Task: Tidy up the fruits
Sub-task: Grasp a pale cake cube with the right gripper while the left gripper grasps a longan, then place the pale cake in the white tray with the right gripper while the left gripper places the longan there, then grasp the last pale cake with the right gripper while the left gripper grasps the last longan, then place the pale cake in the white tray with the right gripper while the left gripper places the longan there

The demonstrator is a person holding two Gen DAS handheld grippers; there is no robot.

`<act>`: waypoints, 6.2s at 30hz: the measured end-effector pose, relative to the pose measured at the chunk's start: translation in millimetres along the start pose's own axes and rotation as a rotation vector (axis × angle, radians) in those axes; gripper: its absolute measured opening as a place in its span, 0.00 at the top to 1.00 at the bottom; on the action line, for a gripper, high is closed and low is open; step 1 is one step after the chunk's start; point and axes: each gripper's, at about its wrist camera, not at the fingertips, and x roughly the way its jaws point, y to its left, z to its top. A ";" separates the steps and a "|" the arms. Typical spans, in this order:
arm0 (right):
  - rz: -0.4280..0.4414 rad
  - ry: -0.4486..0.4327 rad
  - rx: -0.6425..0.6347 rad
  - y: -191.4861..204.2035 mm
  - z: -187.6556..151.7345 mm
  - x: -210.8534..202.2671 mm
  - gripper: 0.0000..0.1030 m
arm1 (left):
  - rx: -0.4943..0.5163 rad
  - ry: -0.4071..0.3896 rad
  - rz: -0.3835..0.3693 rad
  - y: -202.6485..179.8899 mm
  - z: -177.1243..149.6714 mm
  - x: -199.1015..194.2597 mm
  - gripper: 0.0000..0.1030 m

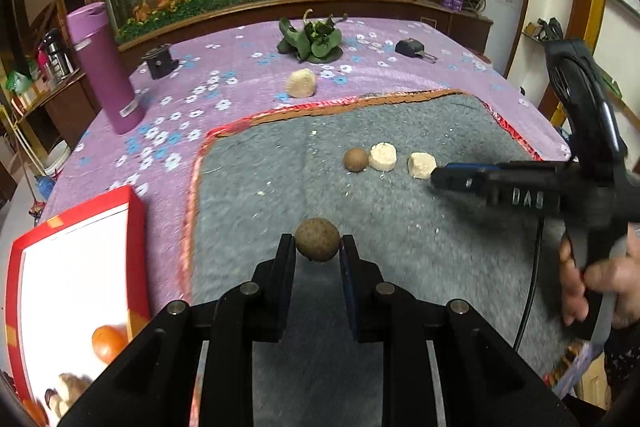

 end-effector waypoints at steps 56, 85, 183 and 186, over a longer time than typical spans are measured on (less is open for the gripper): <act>0.234 -0.015 -0.484 287.3 -60.4 32.0 0.71 | -0.282 -0.142 0.387 167.2 -99.1 -94.1 0.79; 0.301 -0.014 -0.411 285.1 -53.5 38.4 0.44 | -0.305 -0.061 0.535 188.0 -102.0 -78.2 0.26; 0.309 0.014 -0.292 219.4 -24.9 28.3 0.72 | -0.252 -0.102 0.340 131.8 -54.5 -77.5 0.81; 0.309 0.042 -0.335 243.9 -36.8 36.7 0.72 | -0.272 -0.100 0.366 147.7 -65.7 -81.0 0.81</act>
